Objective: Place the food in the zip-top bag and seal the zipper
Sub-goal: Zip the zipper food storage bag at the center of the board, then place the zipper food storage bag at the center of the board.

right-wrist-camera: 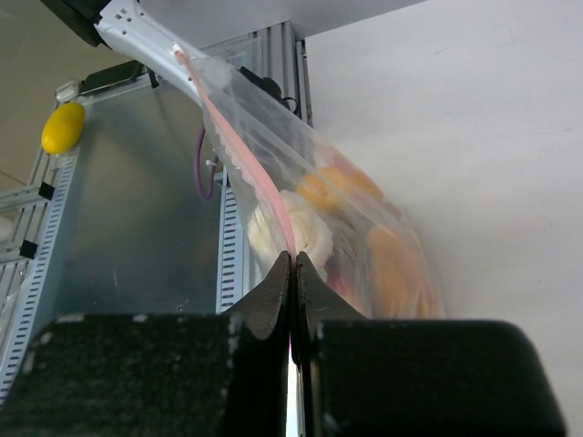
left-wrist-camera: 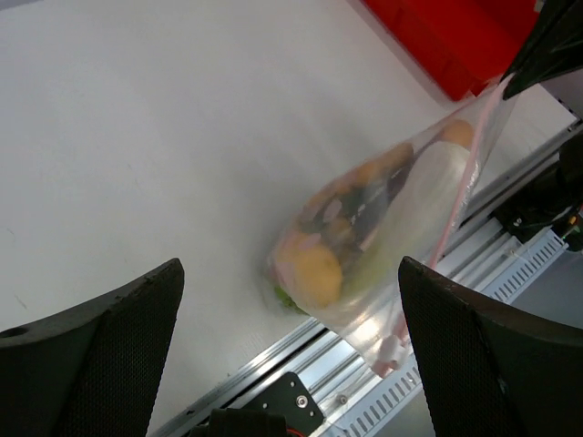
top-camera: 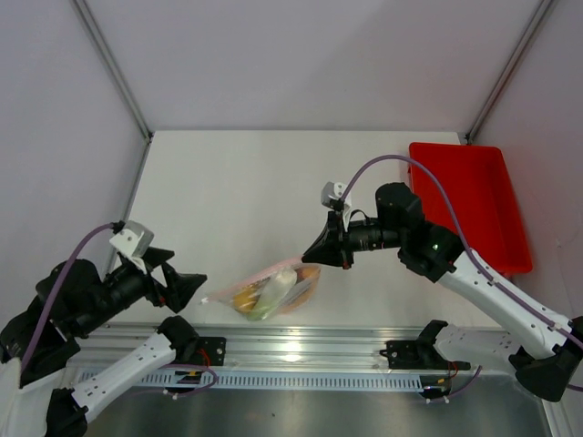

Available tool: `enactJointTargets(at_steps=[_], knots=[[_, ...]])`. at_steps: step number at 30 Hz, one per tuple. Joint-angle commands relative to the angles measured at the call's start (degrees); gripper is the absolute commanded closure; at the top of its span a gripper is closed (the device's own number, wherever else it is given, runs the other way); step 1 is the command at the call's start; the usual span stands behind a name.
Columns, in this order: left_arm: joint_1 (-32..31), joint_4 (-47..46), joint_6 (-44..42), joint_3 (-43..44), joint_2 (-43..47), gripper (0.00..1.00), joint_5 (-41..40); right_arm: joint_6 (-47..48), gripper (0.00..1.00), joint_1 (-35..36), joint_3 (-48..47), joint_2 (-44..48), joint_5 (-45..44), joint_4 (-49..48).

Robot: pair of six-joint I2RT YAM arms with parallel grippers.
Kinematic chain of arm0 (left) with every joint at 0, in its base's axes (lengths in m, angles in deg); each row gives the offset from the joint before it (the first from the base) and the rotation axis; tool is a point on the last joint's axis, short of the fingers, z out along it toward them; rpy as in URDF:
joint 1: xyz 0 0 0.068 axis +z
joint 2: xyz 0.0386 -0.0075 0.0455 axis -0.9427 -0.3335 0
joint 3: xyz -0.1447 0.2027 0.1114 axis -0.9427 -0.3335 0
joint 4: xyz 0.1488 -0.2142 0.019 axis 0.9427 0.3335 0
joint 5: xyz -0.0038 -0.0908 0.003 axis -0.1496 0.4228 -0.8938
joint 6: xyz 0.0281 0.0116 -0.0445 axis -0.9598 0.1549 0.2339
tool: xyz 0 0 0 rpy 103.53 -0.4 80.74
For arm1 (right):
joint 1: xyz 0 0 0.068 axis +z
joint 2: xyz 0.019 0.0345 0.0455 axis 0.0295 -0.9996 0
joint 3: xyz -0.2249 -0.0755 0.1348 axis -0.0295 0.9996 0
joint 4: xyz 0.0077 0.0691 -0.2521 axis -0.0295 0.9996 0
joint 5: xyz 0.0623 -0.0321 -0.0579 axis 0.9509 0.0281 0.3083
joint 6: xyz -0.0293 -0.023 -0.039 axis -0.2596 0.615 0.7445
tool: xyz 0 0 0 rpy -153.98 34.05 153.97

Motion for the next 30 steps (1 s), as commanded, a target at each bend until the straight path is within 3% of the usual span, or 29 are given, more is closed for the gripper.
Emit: enactJointTargets(at_steps=[1,6,15,25,30], knots=[[0.4,-1.9,1.5,2.4,1.3,0.00,-4.3,0.9,1.00,0.9,-0.4,1.5,-1.9,0.2],[0.4,-4.2,2.5,2.6,2.3,0.00,-4.8,-2.4,1.00,0.7,-1.4,-0.6,-9.6,-2.5],[0.3,-6.1,2.1,2.4,2.0,0.01,-2.7,-5.6,1.00,-4.9,-6.1,-9.9,-13.1,-6.4],[0.4,-7.7,3.1,-0.1,3.1,0.00,0.3,-7.9,1.00,-12.1,-15.2,-24.7,-11.1,-12.1],[0.4,-7.2,3.1,-0.6,4.0,0.00,0.4,-9.9,1.00,-16.7,-19.6,-33.0,-5.9,-14.8]])
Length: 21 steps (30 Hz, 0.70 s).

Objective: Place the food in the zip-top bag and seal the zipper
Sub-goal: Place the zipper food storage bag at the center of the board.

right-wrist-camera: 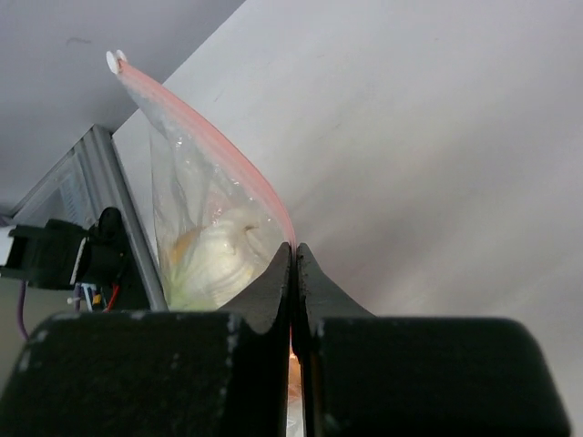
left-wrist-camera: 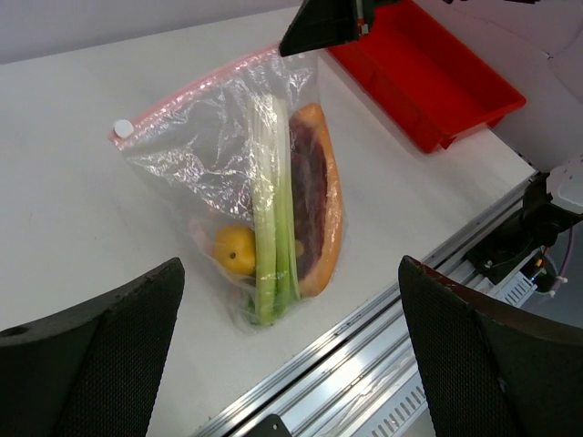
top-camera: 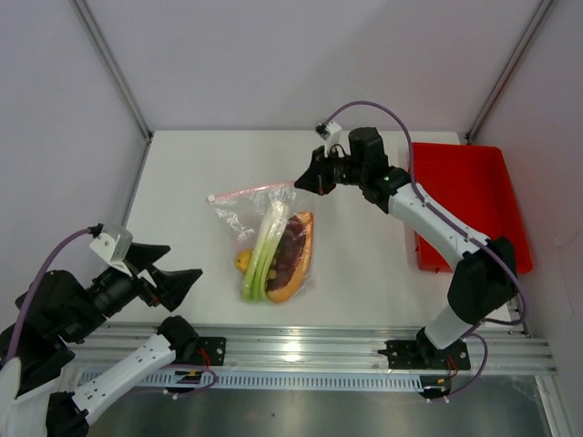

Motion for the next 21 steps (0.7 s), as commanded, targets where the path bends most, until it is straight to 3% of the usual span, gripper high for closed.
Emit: enactJointTargets(at_steps=[1,9,21], knots=[[0.4,-0.9,1.0,-0.3,1.0,0.01,1.1,-2.2,1.00,-4.0,-6.4,-5.1,4.2,-5.6],[0.4,-0.2,1.6,-1.0,1.9,0.00,1.1,-5.3,1.00,-9.8,-10.8,-17.7,10.1,-12.7],[0.4,-4.1,6.0,-5.6,2.4,0.01,6.0,-12.8,1.00,-14.2,-16.5,-32.3,7.5,-17.0]])
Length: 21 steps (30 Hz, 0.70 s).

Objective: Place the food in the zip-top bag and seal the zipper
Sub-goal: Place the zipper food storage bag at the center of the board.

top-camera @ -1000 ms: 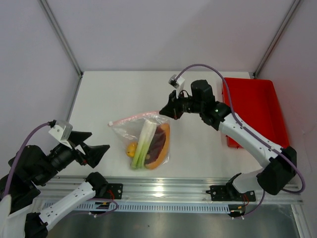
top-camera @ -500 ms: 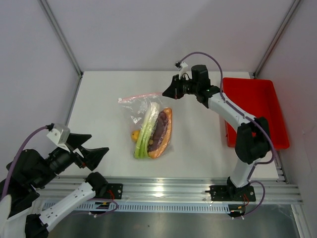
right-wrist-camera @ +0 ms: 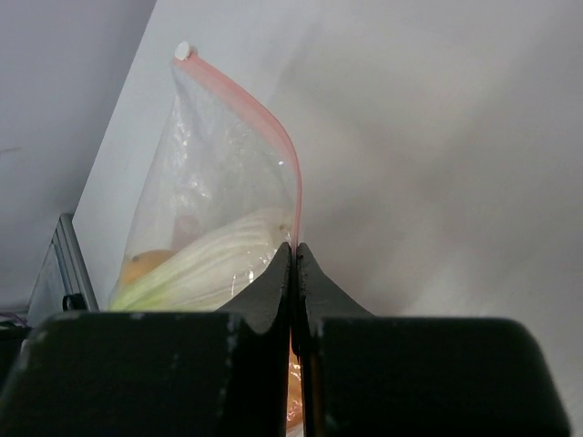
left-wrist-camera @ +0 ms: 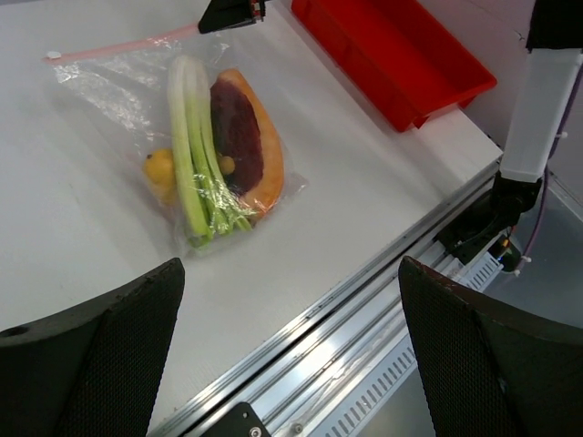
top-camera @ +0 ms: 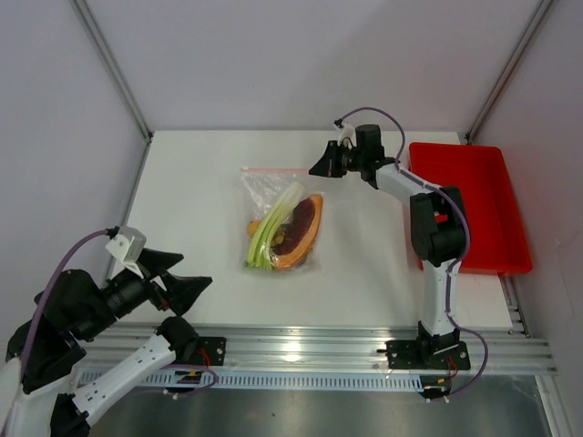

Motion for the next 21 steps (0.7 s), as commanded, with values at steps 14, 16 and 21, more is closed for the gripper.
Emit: enactJointTargets(at_steps=[14,16,21], knots=[[0.4,-3.8,6.5,-2.1,1.4,0.01,5.7,-1.5,0.58,-1.8,-14.8,-12.2,-4.7,3.8],[0.4,-3.6,7.0,-2.1,1.4,0.00,6.3,-1.1,0.48,-2.4,-15.9,-12.3,-6.2,5.0],[0.3,-3.4,8.1,-3.2,1.4,0.01,7.1,2.6,0.32,-2.5,-15.8,-7.6,-14.2,10.2]])
